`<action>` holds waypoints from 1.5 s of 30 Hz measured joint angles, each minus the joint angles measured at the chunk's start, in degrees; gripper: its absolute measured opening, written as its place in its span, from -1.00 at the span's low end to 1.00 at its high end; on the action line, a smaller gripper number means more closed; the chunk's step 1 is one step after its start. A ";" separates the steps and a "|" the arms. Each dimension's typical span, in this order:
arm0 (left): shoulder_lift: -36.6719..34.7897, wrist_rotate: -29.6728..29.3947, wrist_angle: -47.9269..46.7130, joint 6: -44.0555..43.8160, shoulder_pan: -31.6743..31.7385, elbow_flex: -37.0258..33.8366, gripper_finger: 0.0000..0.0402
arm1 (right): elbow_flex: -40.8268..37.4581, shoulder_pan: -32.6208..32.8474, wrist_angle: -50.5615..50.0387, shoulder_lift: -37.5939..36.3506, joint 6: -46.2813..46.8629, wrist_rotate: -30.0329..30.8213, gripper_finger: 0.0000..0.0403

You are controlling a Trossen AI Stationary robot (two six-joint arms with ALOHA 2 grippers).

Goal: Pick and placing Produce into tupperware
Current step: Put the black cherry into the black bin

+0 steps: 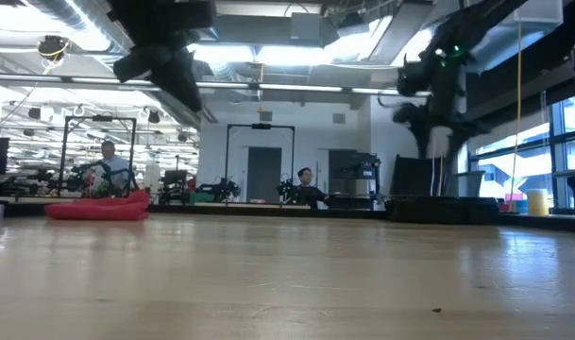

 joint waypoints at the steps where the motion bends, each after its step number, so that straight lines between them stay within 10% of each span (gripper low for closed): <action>1: 0.00 0.00 -1.29 -1.53 0.00 0.00 -0.95 | 1.49 0.97 0.52 0.00 -0.12 -0.65 0.27; 14: 0.00 6.81 -10.45 -13.38 -2.00 0.00 -0.95 | 5.42 25.97 29.66 -0.09 -5.87 -1.18 0.29; 22: -0.02 16.00 -13.69 -23.10 -2.01 0.00 -0.43 | -2.46 39.10 52.41 -0.07 -10.59 -1.17 0.29; 32: -0.02 25.96 -19.16 -37.59 -3.30 0.00 0.41 | -6.85 42.03 55.51 -0.04 -11.18 -0.91 0.29; 45: -0.04 39.60 -28.56 -80.11 -14.51 -4.71 0.45 | -8.67 41.96 56.65 -0.04 -14.11 -0.84 0.29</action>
